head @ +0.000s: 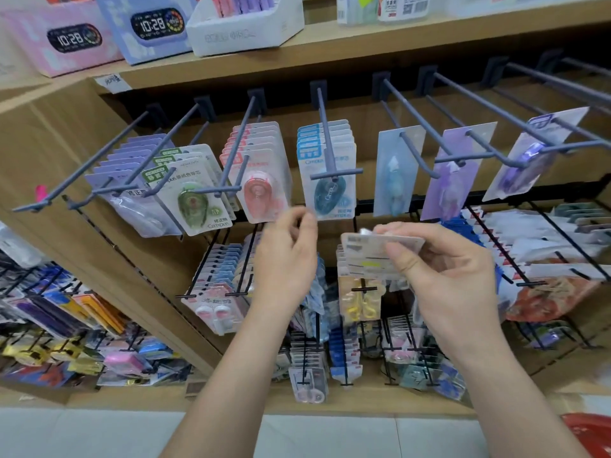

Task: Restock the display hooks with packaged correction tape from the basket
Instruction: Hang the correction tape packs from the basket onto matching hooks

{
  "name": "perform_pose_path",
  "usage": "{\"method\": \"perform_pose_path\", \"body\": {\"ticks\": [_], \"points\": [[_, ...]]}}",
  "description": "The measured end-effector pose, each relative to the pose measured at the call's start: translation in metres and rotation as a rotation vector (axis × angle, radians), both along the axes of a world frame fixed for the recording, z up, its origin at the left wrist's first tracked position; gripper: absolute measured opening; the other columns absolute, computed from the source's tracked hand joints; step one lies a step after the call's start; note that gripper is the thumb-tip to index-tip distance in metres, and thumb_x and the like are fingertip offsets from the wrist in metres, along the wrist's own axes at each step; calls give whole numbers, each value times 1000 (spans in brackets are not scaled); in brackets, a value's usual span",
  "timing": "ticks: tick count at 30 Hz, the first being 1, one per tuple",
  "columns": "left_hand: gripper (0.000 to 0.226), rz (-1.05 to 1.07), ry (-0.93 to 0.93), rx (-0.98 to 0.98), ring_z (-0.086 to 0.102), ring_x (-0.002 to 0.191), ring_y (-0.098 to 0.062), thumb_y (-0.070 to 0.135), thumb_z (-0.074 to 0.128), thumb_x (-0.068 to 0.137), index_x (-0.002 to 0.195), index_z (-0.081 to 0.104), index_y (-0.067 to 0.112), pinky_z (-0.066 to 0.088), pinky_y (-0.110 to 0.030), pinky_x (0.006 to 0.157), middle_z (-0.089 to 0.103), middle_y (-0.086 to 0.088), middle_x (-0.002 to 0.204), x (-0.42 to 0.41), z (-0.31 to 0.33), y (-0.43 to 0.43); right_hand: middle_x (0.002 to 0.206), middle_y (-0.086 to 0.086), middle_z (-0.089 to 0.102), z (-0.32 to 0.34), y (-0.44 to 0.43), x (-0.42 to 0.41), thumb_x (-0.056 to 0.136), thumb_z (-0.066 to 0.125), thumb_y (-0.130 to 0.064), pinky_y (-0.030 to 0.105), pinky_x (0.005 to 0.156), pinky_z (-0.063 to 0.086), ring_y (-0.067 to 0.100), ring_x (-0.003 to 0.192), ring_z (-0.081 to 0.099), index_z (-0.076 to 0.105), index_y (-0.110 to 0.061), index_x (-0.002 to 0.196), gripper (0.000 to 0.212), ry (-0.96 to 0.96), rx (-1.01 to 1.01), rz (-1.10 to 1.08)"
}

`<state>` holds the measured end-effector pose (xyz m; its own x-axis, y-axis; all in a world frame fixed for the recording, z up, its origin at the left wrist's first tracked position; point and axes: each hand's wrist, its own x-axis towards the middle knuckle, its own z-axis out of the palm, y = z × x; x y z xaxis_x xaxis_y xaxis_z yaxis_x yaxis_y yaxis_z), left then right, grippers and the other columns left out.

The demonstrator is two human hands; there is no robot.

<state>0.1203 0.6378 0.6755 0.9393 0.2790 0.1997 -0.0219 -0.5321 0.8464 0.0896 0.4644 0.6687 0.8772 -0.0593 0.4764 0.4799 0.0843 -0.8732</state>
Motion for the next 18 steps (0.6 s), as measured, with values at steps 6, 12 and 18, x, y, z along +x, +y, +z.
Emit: {"method": "perform_pose_path", "body": {"ticks": [6,12,18], "points": [[27,-197,441,-905,68,65,-20,20,58,97,121,65,10,54,-25,52,74,-14,93,-18,3,-2,98,-4,77,0,8,-8,76,78,-8,31,102,49,16,120,63,78,-16,85,11,-82,-150,280],[39,-99,84,-875,71,70,-19,-4,60,92,127,58,14,57,-30,57,77,-10,89,-28,-4,5,143,-13,53,-9,6,-5,68,77,-65,20,103,45,-1,135,44,62,-35,129,70,172,-210,297],[36,-177,-108,-699,71,81,-18,-7,56,93,112,64,22,61,-35,69,77,-2,89,-37,3,2,113,0,74,-19,17,-4,83,69,-20,33,82,59,19,101,72,58,-22,128,46,449,-83,404]]}}
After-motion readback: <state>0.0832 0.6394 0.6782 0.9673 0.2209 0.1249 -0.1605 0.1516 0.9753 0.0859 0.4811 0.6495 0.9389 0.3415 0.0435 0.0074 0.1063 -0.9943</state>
